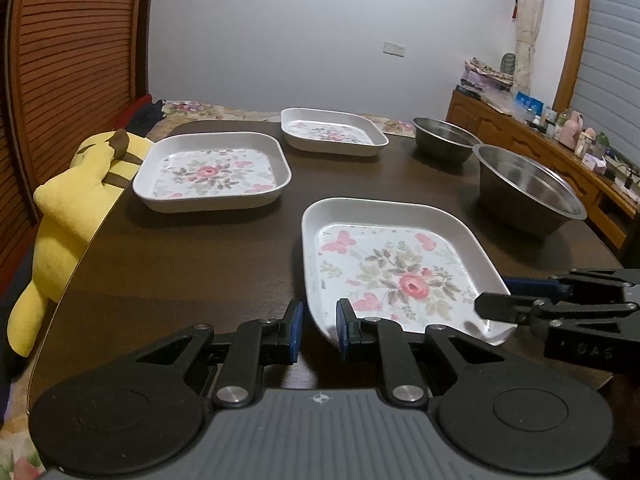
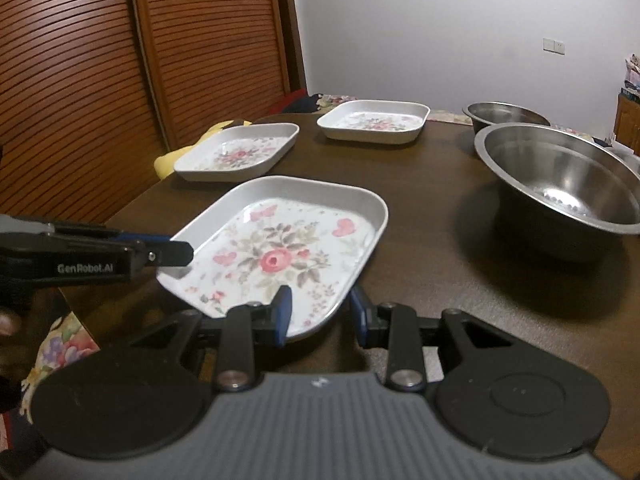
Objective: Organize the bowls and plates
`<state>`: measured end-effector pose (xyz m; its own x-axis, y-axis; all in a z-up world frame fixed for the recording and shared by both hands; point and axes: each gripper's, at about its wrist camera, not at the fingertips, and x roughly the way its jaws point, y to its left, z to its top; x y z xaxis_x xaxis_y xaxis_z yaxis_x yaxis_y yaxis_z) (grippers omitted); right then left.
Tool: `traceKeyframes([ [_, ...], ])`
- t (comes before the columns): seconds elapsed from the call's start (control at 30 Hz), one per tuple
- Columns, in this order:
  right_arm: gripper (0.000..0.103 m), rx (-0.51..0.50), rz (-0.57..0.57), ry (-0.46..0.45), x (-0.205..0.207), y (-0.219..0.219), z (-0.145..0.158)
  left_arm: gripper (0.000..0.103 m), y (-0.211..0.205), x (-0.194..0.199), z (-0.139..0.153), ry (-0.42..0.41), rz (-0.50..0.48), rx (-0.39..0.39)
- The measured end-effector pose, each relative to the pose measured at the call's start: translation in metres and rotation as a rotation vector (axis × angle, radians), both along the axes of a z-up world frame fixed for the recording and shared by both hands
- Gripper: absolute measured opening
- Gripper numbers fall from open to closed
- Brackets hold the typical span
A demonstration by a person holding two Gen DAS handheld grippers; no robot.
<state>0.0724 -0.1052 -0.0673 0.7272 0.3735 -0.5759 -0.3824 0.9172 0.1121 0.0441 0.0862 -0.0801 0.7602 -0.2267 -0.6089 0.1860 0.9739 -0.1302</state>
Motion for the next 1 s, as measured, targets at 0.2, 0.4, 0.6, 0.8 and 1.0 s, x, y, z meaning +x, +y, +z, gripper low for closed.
traceKeyframes([
  [0.2,0.034,-0.02,-0.002,-0.066,-0.005,-0.002,0.013,0.027,0.006,-0.002,0.008,-0.024,0.02,-0.005],
  [0.4,0.034,-0.009,0.009,-0.114,-0.005,-0.002,0.031,0.033,0.013,0.0,0.023,-0.064,0.029,0.003],
  [0.6,0.034,0.0,0.042,-0.163,0.0,0.005,0.051,0.037,0.019,0.012,0.039,-0.104,0.031,0.025],
  [0.8,0.034,0.002,0.087,-0.194,0.022,0.019,0.068,0.039,0.03,0.033,0.049,-0.131,0.048,0.053],
  [1.0,0.039,0.01,0.125,-0.196,0.05,0.036,0.076,0.04,0.043,0.053,0.049,-0.125,0.062,0.061],
])
